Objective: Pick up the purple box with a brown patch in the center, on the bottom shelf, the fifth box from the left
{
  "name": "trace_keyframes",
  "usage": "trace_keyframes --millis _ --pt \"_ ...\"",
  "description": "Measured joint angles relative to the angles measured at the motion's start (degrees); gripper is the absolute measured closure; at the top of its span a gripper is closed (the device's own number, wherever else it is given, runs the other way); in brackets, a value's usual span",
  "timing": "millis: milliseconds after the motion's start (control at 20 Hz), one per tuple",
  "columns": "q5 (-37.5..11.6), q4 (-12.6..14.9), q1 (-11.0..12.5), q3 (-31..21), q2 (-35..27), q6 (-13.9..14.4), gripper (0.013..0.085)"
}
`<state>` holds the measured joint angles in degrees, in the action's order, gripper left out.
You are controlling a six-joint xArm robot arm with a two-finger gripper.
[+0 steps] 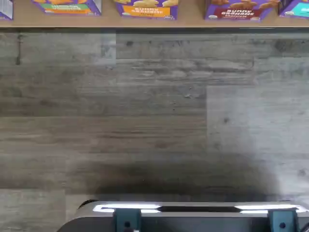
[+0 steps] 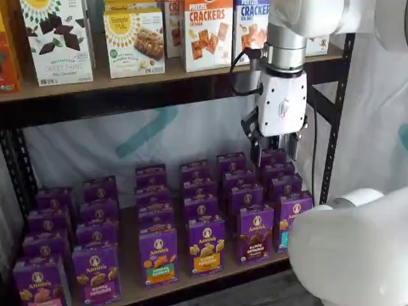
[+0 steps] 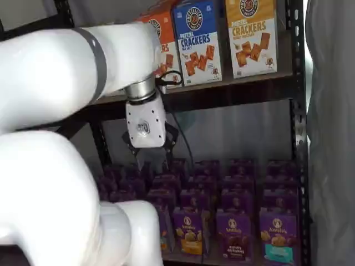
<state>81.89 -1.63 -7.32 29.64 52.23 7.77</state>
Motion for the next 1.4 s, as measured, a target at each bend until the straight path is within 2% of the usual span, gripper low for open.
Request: trace_keyframes --millis 100,300,500,650,950,1400 --pt "0.67 0.99 -0.56 0.42 -0.51 0.67 0.013" --pt "0.33 1.3 -0.55 0.23 -0.46 0.74 0.013" --pt "-0.87 3.24 -1.19 -0.48 -0.74 1.66 0.013" --pt "-3.63 4.36 -0.76 -1.94 -1.52 1.61 0.013" --pt "-8.99 3.0 1.08 -4.48 -3.86 -0.36 0.013" --pt "-18.92 2.6 2.18 -8.21 -8.75 -1.41 0.013"
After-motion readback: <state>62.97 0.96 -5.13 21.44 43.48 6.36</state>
